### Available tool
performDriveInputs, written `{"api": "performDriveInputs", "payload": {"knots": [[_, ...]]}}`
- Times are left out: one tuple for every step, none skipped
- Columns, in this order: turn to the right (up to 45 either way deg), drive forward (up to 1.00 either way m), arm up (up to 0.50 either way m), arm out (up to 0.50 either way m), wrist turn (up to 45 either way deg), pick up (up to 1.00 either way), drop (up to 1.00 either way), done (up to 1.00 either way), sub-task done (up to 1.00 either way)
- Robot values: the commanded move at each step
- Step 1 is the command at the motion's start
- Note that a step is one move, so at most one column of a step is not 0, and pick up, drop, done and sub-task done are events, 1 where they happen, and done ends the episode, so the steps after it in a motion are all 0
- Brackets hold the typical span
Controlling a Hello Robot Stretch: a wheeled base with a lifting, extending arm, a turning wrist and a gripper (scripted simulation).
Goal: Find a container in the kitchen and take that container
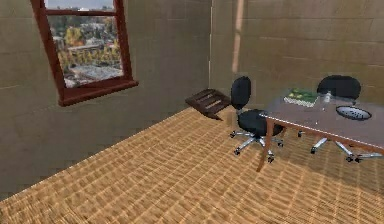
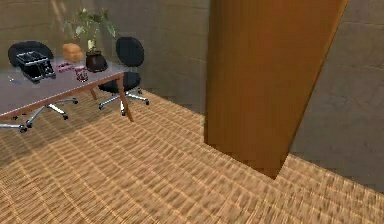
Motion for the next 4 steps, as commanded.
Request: {"api": "performDriveInputs", "payload": {"knots": [[0.0, 0.2, 0.0, 0.0, 0.0, 0.0, 0.0, 0.0, 0.0], [-45.0, 0.0, 0.0, 0.0, 0.0, 0.0, 0.0, 0.0, 0.0], [-3.0, 0.0, 0.0, 0.0, 0.0, 0.0, 0.0, 0.0, 0.0], [0.0, 0.5, 0.0, 0.0, 0.0, 0.0, 0.0, 0.0, 0.0]]}}
